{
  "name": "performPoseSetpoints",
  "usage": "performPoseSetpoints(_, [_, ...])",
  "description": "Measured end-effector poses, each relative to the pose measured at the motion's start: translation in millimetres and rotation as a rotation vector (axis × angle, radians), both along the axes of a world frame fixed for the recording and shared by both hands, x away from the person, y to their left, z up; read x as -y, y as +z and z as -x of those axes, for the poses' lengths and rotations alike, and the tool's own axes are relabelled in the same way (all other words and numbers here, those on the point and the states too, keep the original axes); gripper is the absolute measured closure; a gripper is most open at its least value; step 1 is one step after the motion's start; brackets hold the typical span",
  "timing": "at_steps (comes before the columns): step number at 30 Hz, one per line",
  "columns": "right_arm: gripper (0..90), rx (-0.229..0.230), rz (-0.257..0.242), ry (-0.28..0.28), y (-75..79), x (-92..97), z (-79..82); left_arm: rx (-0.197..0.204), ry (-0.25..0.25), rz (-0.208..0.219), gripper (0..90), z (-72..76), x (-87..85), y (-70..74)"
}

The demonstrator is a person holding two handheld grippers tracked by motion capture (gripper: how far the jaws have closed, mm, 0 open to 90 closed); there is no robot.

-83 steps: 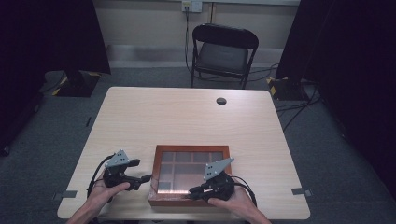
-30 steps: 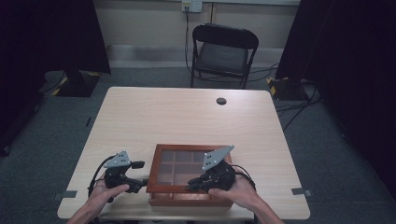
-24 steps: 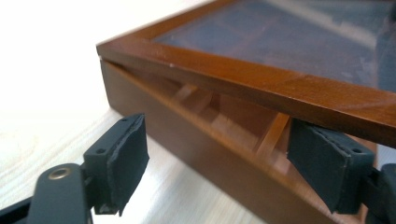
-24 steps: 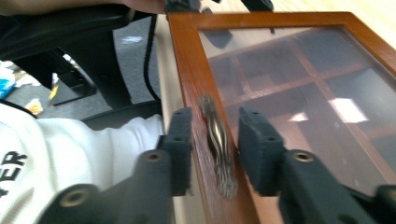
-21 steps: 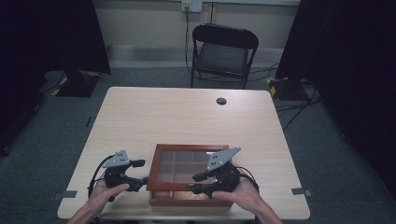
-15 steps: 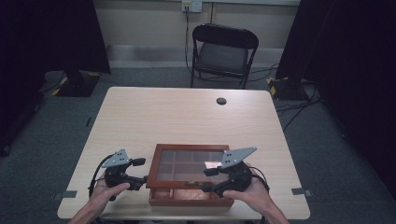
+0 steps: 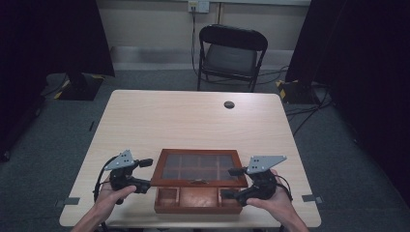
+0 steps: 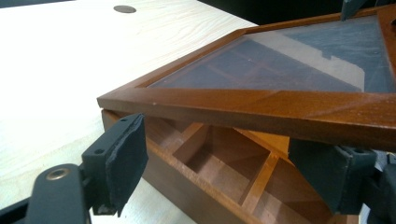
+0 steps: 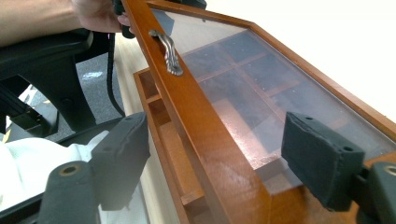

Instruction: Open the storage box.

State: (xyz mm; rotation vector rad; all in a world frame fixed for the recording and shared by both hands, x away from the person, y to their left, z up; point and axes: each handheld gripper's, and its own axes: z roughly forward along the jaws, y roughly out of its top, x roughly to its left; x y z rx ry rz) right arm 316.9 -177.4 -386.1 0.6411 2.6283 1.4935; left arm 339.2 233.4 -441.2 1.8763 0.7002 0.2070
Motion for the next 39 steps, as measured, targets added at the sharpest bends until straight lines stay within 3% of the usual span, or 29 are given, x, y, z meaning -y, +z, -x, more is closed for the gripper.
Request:
performPoseSetpoints(15, [21.2,0.039,-0.012,-0.078,5.9,13.0,-12.8,0.008,0.002,0.014,20.5,-9.8,3.9,13.5])
performPoseSetpoints(17, [21.5,0.048,-0.005,-0.092,5.8,13.9,-15.5,-0.013,0.006,0.011,20.7,-12.3,6.4,16.2])
performPoseSetpoints(22, [22.1,0.060,-0.008,-0.119,5.4,15.3,-18.6,-0.002,0.011,0.007,25.1,-14.6,9.3,19.3])
performPoseSetpoints(24, [21.9,0.053,-0.007,-0.132,4.7,17.5,-22.8,-0.023,0.017,0.023,27.2,-17.3,10.2,20.0])
performPoseSetpoints(27, [23.1,0.055,-0.014,-0.147,4.5,20.4,-26.3,-0.028,0.018,0.042,28.5,-20.2,9.5,20.9])
performPoseSetpoints(34, [27.4,0.054,-0.015,-0.161,5.3,23.4,-32.1,-0.021,0.008,0.015,29.0,-25.9,11.3,26.5])
performPoseSetpoints(39, [36.1,0.052,-0.054,-0.174,7.9,24.4,-41.9,-0.027,0.032,0.046,28.5,-33.4,12.7,26.3])
